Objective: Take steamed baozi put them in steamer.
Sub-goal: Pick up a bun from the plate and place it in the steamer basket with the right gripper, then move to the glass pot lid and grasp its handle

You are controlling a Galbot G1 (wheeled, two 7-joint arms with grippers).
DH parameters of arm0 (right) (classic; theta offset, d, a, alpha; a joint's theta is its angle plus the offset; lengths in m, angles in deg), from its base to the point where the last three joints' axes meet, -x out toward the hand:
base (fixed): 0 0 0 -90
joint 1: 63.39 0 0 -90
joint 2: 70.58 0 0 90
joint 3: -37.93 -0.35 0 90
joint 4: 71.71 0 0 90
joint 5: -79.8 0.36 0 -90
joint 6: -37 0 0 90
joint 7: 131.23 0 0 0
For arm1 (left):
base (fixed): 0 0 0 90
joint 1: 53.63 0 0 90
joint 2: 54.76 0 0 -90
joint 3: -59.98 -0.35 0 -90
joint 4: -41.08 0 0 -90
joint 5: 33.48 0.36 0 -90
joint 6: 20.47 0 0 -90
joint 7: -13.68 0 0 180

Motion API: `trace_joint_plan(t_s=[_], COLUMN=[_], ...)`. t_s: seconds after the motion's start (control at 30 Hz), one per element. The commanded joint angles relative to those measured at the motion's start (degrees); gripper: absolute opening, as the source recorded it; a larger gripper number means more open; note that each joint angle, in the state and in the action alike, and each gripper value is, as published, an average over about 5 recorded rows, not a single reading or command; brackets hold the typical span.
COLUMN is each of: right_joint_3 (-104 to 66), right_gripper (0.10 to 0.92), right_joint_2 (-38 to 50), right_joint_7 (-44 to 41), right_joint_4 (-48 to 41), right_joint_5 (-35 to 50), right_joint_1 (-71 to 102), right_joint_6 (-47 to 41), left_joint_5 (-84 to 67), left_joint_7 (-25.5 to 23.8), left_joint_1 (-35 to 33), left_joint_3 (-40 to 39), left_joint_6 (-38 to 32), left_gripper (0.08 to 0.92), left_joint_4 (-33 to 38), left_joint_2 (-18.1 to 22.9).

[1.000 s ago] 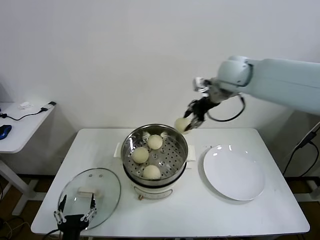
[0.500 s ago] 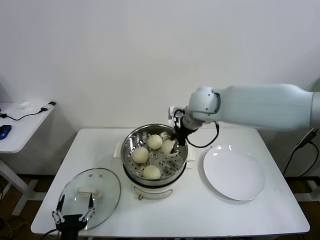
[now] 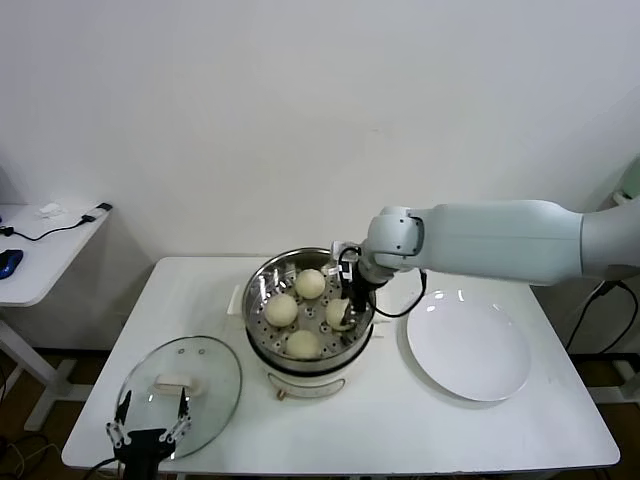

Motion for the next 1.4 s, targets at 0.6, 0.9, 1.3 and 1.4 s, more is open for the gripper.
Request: trace_joint_plan(t_s=[0.6,0.9,1.3,1.4], right_joint_3=[-47.02,-90.37,-143.94,-144.87], right_gripper=[0.823,0.823,0.823,0.823], right_joint_2=[26.39,39.34,19.82,13.17], right_joint_7=[17.86,31.24,25.94,24.8], right_joint_4=[-1.1,5.17,9.19,10.78], right_joint_5=[0.84,-8.88,-18.08,-20.31], right_joint_1=[22.18,68.16,128.53,133.08], right_joint_6=[18.59,27.91,40.36,43.76], left_joint_5=[-5.61,-6.01,0.58,6.38], left_joint_7=[-0.29,-1.43,2.64,6.18], left_joint_1=[-0.7,0.78,2.67,3.65], left_joint_3=[0.7,2.4,3.01,3.0], left_joint_6=[-0.28,-0.41,-5.63,-6.86], left_gripper=[0.823,0.823,0.823,0.823], left_joint_4=[4.79,4.8,0.64,-1.1], left_joint_2=[-1.22,-3.21,-5.48,-6.21])
